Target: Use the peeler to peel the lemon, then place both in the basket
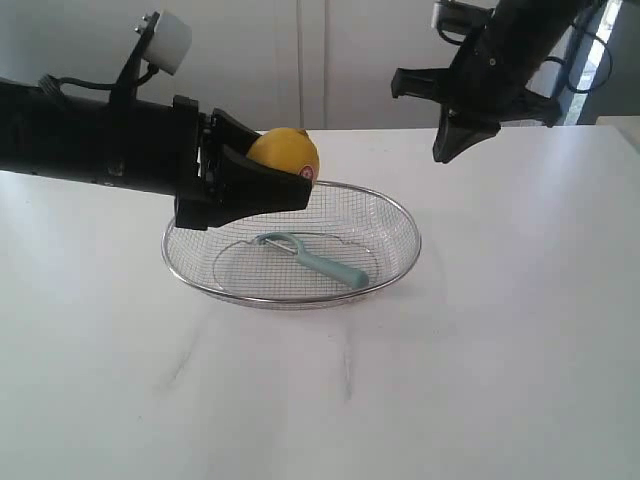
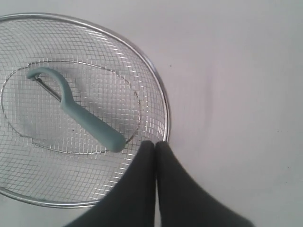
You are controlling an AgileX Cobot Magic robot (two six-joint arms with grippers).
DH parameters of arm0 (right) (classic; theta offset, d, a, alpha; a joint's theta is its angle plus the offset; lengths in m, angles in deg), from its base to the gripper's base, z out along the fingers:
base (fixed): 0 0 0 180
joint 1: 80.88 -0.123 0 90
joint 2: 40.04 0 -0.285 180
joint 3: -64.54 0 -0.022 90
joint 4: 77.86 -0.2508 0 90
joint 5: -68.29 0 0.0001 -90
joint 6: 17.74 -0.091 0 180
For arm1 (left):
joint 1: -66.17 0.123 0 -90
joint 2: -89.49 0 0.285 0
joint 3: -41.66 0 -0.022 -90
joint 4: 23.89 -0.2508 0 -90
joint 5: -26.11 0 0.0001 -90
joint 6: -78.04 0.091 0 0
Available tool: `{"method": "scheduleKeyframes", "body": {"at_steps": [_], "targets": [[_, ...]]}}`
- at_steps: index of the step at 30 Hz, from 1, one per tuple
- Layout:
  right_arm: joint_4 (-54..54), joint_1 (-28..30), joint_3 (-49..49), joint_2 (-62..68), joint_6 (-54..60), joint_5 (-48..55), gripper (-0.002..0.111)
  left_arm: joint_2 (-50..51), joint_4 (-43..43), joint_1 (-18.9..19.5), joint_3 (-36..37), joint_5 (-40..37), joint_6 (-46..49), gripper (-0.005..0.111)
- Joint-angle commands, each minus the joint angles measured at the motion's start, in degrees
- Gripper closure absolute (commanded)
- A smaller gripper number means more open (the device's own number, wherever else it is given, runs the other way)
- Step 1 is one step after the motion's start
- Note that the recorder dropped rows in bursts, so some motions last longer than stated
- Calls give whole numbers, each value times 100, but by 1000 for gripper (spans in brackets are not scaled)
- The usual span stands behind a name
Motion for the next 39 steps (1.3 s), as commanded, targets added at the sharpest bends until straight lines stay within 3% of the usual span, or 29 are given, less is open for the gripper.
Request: {"method": "scheduleKeyframes", "body": {"at_steps": [1,9,22,39], "targets": [[205,189,-3,-69,-15,6,108,-27,129,-28,-25,-103,-6,107],[379,560,-29,-69,-15,6,108,-27,129,-28,-25,-103,-6,107],[482,1218,-1271,-532,23,6,108,-27,129,-28,-25,-80,-6,107],[768,1287,-1485,-697,6,6,108,-27,129,-28,-25,-80,-6,107]]}}
